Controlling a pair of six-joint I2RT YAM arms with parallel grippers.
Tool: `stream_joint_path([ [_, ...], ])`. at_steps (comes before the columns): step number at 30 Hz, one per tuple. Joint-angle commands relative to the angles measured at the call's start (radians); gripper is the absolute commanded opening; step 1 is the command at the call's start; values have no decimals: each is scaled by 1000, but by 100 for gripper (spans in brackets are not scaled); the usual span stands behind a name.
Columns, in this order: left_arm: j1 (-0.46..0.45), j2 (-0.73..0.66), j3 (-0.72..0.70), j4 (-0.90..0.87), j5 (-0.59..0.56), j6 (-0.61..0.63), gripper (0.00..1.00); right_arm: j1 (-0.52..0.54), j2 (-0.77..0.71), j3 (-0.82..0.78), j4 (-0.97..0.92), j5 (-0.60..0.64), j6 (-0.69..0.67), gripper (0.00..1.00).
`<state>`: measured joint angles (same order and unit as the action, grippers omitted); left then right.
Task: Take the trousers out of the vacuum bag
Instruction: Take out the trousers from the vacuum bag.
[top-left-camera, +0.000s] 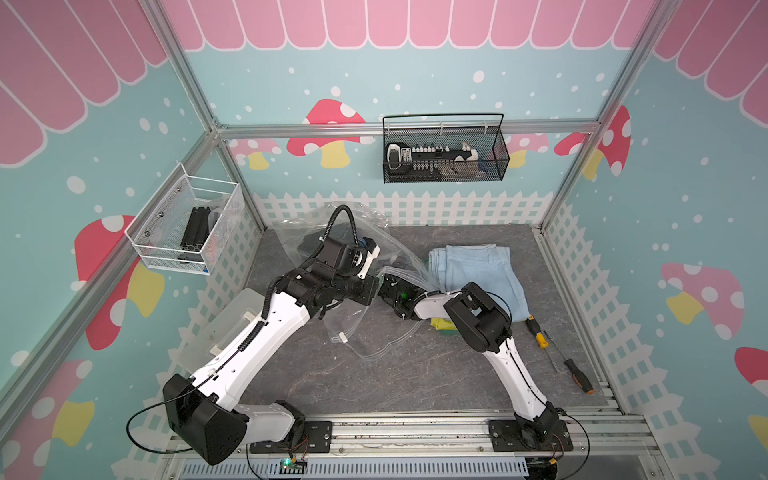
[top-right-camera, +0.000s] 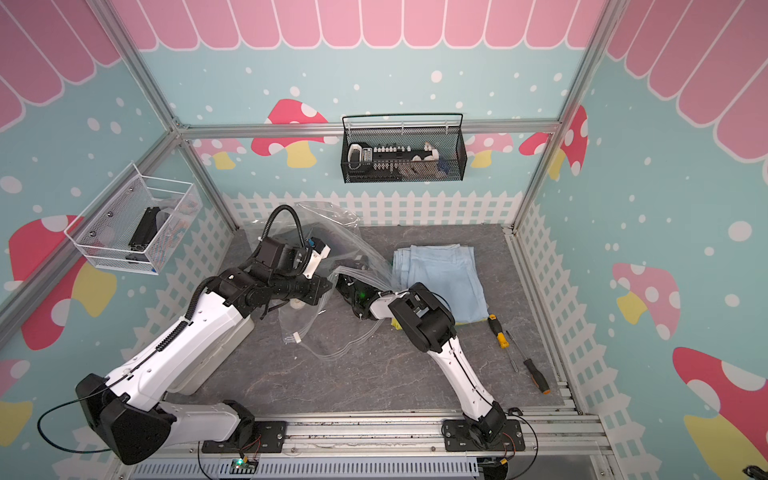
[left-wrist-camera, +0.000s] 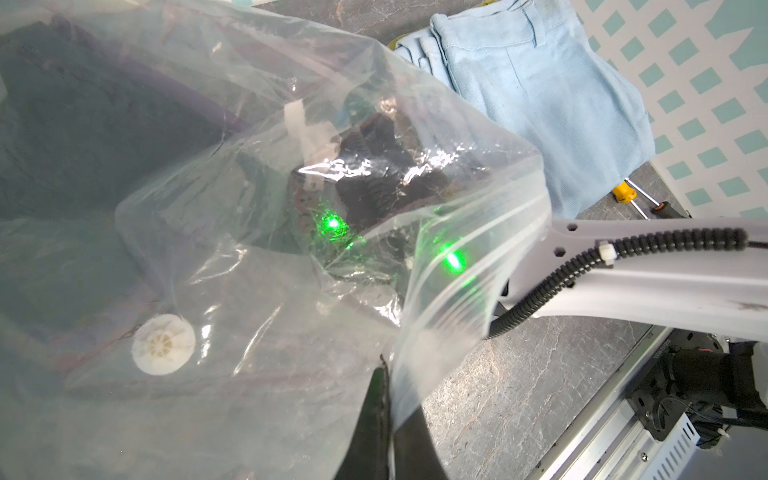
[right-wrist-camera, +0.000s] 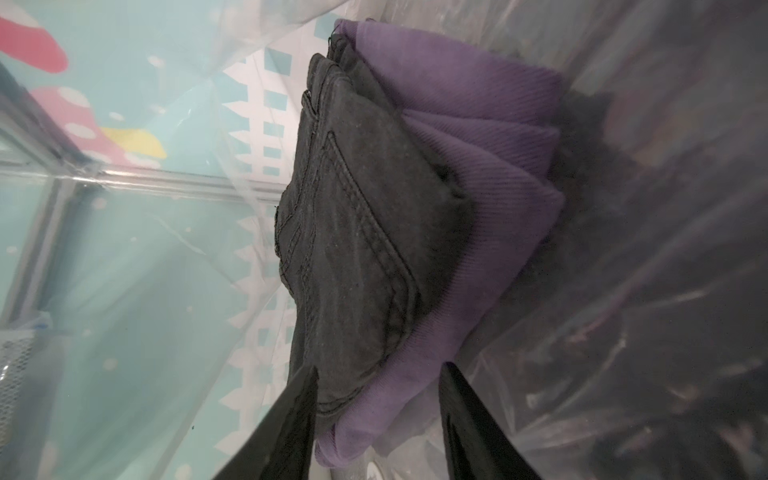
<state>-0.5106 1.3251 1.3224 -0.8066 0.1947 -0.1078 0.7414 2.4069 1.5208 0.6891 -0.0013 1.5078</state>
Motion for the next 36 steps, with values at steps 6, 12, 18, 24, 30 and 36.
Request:
stream_joint_path([
  [6,9,5,-8,6,12,10,0,4,-20,41,22,-22,19,47],
  [12,8,3,-10,5,12,12,0,1,21,98,-18,-27,22,47],
  [18,8,3,-10,6,15,11,0,-2,47,119,-46,-16,32,46],
  [24,9,5,-9,5,15,12,0,-2,41,104,-58,-14,40,46],
  [30,8,9,-9,4,17,11,0,-2,24,85,-72,-1,41,46],
  [36,8,10,-9,6,18,10,0,-4,9,54,-82,17,46,47],
])
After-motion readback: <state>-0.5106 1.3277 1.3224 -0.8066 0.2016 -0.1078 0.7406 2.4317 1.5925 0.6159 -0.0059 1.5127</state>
